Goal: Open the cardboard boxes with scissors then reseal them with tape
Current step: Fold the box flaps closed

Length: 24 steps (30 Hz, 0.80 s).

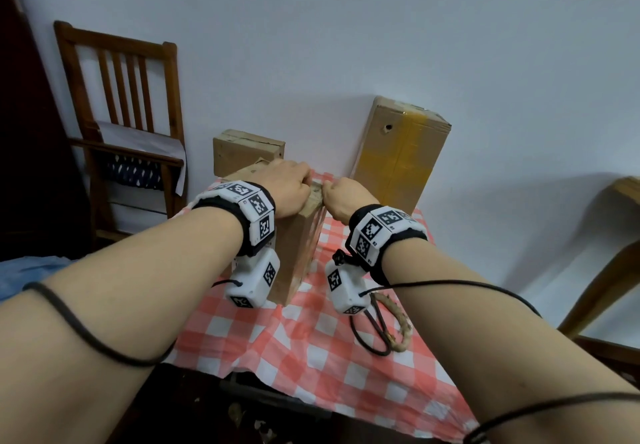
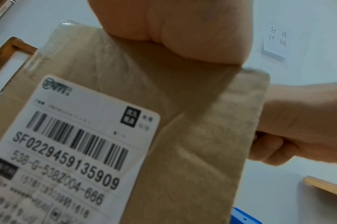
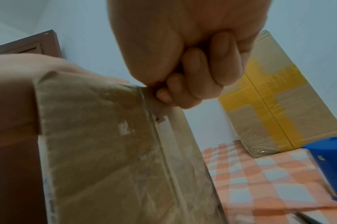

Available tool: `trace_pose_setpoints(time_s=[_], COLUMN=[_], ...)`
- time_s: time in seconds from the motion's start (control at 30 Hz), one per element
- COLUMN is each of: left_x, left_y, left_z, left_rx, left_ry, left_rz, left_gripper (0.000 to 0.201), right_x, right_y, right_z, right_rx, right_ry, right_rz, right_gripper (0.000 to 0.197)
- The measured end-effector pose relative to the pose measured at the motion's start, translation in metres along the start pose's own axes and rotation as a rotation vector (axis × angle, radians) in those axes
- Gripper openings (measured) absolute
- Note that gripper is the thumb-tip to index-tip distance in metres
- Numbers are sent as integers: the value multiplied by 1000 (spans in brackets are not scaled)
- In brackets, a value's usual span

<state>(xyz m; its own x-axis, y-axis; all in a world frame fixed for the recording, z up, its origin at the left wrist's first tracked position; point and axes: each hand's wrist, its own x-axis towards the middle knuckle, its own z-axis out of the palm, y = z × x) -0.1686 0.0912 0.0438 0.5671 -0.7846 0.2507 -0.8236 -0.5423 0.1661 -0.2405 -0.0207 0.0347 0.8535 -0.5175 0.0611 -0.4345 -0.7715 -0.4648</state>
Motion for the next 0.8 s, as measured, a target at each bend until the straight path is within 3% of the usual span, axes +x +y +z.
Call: trace_pose_setpoints(time_s=[0.1,0.23,0.33,0.43,0.5,0.63,0.7,0.8], left_x=[0,1,2,1,0,-2,-2,-1], left_y=[1,0,0,-1,-2,-2,-3,-6], left_z=[0,2,3,2,2,2,3,5], left_rx=[2,-7,8,12,-6,-38,-43,-52], left_ry=[9,15,11,12,24,40,40,39], left_rz=[-5,-12,-25,-27,-32,-79,-83,-79], left_gripper=[23,17,26,33,35,46,50,52], right_x=[-3,-19,-22,-16,-11,-1,4,16], right_y=[2,0,-2,1,4,-1,-5,-10], right_z=[-1,2,-1,-12,-16,-7,-1,7], right_rx=[-31,73,60,121,272,618,644,528], right_ry=[-53,-127,-162,-61,-4,-48,-11,44], right_rz=[-23,-89,-65,65,116,182,209,221], right_gripper=[31,44,44,43,30,23,4,16])
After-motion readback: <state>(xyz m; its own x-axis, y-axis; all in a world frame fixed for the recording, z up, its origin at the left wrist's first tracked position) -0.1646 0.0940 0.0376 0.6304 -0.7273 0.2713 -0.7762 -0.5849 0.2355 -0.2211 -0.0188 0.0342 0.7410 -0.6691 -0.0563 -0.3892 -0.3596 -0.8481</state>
